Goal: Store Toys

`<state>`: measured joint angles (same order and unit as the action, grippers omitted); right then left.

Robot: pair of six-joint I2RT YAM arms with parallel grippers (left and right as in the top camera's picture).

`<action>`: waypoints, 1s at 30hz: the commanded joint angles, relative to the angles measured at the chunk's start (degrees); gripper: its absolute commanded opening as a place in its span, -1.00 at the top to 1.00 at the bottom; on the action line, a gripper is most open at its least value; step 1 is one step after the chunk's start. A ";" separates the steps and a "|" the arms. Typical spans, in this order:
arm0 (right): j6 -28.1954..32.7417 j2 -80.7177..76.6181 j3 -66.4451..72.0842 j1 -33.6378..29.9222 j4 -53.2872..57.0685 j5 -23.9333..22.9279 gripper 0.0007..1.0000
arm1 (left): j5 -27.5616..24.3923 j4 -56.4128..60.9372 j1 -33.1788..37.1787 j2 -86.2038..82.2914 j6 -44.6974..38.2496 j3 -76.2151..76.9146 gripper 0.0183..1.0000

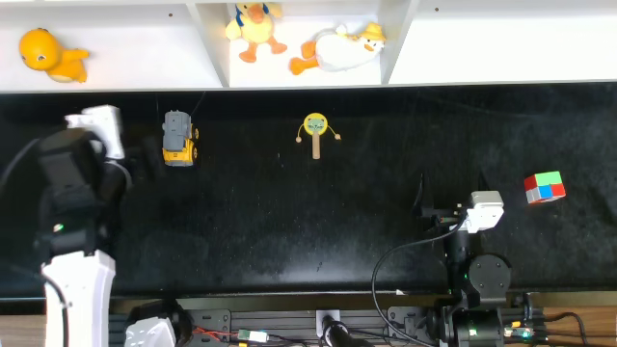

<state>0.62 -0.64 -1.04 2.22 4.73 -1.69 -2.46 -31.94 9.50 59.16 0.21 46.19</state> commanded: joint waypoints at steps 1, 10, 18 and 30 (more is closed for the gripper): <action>-0.24 0.39 0.76 -0.24 -0.28 0.22 -0.99 | -0.85 0.66 -4.92 4.63 2.32 -0.52 -1.00; -0.24 0.39 0.76 -0.24 -0.28 0.22 -0.99 | -0.35 8.72 -6.99 16.00 3.28 -0.50 -1.00; -0.24 0.39 0.76 -0.24 -0.28 0.22 -0.99 | 0.07 10.47 -7.02 19.61 2.93 -0.50 -1.00; -0.24 0.39 0.76 -0.24 -0.28 0.22 -0.99 | 3.30 13.70 -6.99 24.81 2.64 -0.50 -1.00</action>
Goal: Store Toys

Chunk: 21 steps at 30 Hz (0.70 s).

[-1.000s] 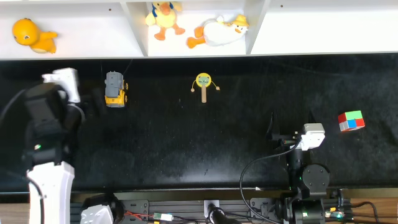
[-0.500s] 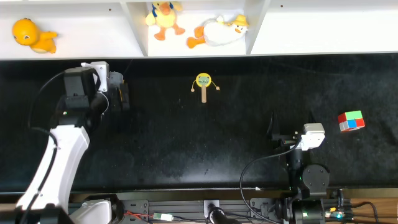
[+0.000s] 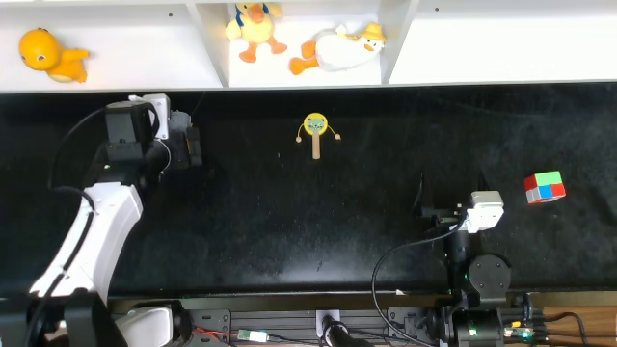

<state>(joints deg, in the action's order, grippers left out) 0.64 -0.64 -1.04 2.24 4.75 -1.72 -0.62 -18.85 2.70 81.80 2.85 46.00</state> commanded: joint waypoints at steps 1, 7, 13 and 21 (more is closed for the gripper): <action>-0.26 0.39 0.76 -0.26 -0.31 0.24 -0.99 | 1.84 0.79 -0.20 2.78 0.00 -0.31 -1.00; -0.26 0.39 0.76 -0.26 -0.31 0.24 -0.99 | 2.47 1.46 -0.20 3.78 0.00 -0.31 -0.61; -0.26 0.39 0.76 -0.26 -0.31 0.24 -0.99 | 2.51 1.70 -0.20 3.78 0.00 -0.31 -0.12; -0.26 0.39 0.76 -0.26 -0.31 0.24 -0.99 | 3.32 1.68 -0.20 3.78 0.00 -0.31 0.29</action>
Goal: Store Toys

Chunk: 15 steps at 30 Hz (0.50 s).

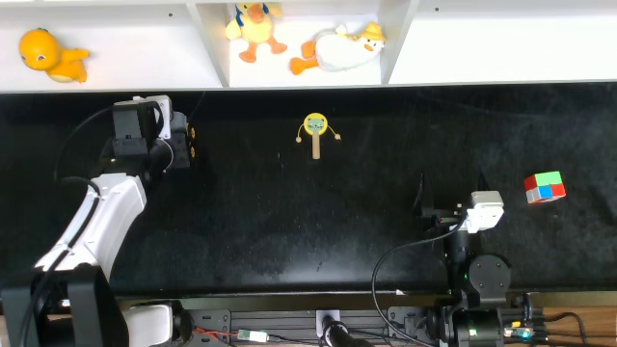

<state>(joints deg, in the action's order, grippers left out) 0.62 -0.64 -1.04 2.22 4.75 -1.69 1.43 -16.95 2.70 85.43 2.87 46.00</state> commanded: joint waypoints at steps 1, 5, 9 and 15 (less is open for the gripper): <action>-0.24 0.39 0.76 -0.24 -0.31 0.22 -0.99 | 1.27 -0.20 -0.20 0.13 -0.02 -0.31 0.32; -0.24 0.39 0.76 -0.24 -0.31 0.22 -0.99 | 1.27 -0.46 -0.22 -1.51 -0.02 -0.31 0.35; -0.24 0.39 0.76 -0.24 -0.31 0.22 -0.99 | 1.31 -1.75 -0.22 -6.82 -0.04 -0.31 0.39; -0.24 0.39 0.76 -0.24 -0.31 0.22 -0.99 | 1.90 -1.53 -0.20 -15.10 -0.02 -0.15 0.39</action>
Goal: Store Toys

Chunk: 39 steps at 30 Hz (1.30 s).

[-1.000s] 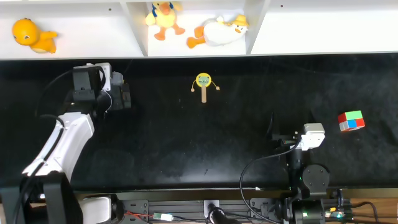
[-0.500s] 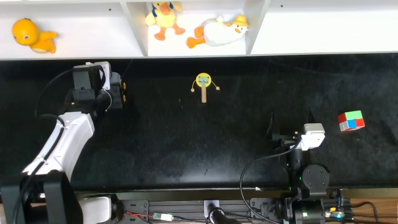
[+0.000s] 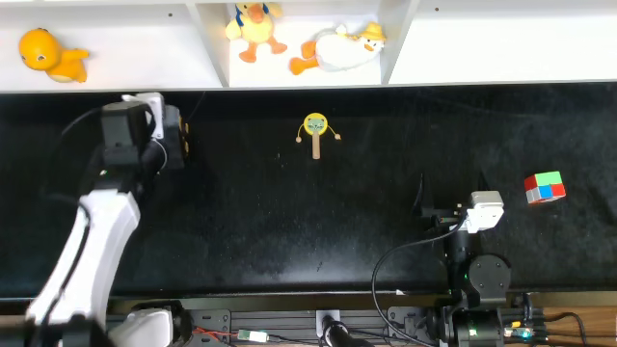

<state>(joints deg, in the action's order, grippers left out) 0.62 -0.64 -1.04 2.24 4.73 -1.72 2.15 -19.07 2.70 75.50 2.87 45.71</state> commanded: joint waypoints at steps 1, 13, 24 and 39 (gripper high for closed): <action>-0.24 0.39 0.76 -0.26 -0.28 0.24 -0.99 | 1.40 0.66 -0.20 -5.64 -0.02 0.31 0.39; -0.24 0.39 0.76 -0.26 -0.26 0.24 -0.99 | 2.67 1.68 -0.20 1.14 -2.67 9.75 0.40; -0.24 0.39 0.79 -0.26 -0.28 0.24 -0.99 | 0.48 2.29 -0.22 14.19 -2.60 22.40 0.40; -0.24 0.39 0.76 -0.26 -0.28 0.24 -0.99 | -2.10 7.23 -0.22 24.57 -2.38 28.96 0.38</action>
<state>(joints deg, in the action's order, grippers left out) 0.62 -0.64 -1.04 2.24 4.73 -1.69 1.52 -12.29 2.70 98.89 1.32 72.51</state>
